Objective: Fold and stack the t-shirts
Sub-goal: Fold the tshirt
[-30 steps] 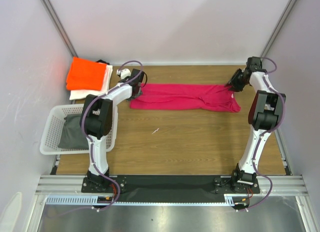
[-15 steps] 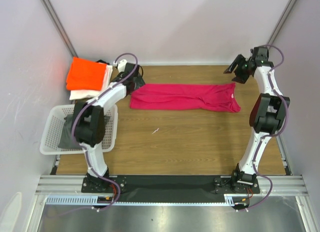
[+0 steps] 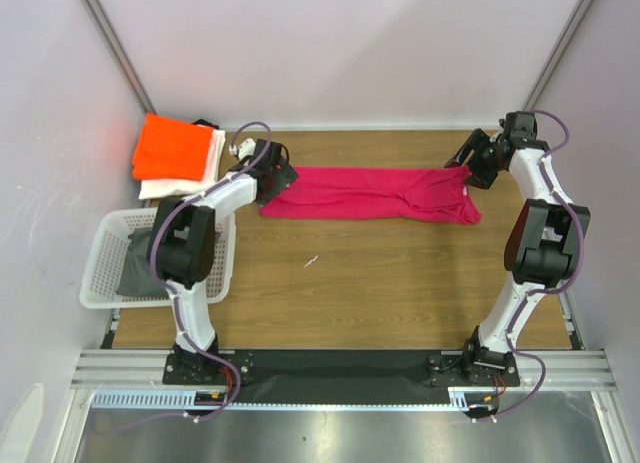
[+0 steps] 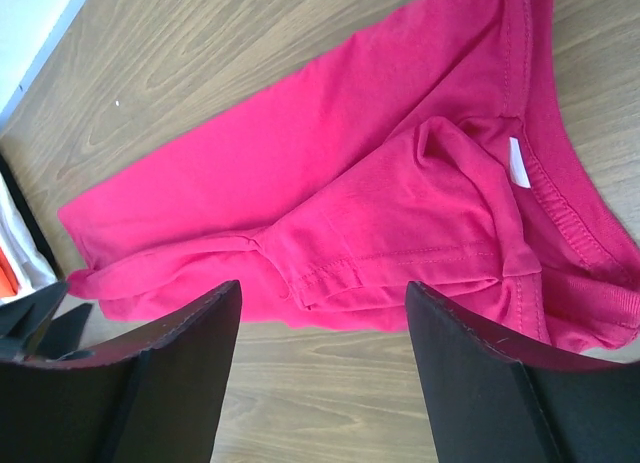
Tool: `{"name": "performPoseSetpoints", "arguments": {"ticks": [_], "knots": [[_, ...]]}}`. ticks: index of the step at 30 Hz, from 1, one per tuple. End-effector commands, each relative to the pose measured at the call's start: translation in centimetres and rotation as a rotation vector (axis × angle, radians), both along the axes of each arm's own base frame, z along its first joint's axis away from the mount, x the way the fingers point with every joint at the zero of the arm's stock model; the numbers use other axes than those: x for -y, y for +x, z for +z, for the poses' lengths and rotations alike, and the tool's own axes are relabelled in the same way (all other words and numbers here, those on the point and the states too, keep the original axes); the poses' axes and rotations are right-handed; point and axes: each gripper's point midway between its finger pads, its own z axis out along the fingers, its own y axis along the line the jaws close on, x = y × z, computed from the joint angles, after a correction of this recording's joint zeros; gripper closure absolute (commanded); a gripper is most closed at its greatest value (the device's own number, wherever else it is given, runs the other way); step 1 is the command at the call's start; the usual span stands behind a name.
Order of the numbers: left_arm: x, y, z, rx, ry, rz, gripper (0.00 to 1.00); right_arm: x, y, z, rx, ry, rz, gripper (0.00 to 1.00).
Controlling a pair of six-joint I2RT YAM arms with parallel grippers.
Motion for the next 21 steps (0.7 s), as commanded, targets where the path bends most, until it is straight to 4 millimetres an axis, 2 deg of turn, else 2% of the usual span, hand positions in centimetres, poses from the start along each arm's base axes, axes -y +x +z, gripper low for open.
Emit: {"name": "performPoseSetpoints", "arguments": {"ticks": [1,4,5,7,8,14,18,19,21], "knots": [[-0.1,1.7,-0.3,0.002,-0.081,0.122,0.11,0.2,0.0,3.0,0.073,-0.019,-0.006,0.27],[-0.1,2.9,-0.2,0.014,-0.103,0.162,0.11,0.5,0.0,3.2,0.077,-0.028,-0.010,0.26],[-0.2,2.9,-0.8,0.005,-0.100,0.172,0.11,0.6,0.0,3.3,0.078,-0.030,-0.014,0.26],[-0.2,4.0,-0.3,0.024,-0.111,0.196,0.11,0.8,0.0,3.4,0.080,-0.031,-0.016,0.26],[-0.1,4.4,-1.1,0.015,-0.112,0.202,0.11,0.9,0.0,3.3,0.078,-0.031,-0.019,0.26],[-0.4,7.6,0.9,0.096,-0.142,0.267,0.12,1.5,0.3,3.1,0.072,-0.037,-0.029,0.26],[-1.5,8.7,-0.1,0.095,-0.135,0.326,0.12,1.6,0.5,2.8,0.068,-0.032,-0.032,0.26],[-1.9,8.8,-1.3,0.075,-0.128,0.350,0.12,1.6,0.6,2.8,0.069,-0.030,-0.030,0.26],[-2.9,8.9,-1.8,0.060,-0.117,0.385,0.12,1.6,1.0,3.0,0.079,-0.027,-0.026,0.26]]}}
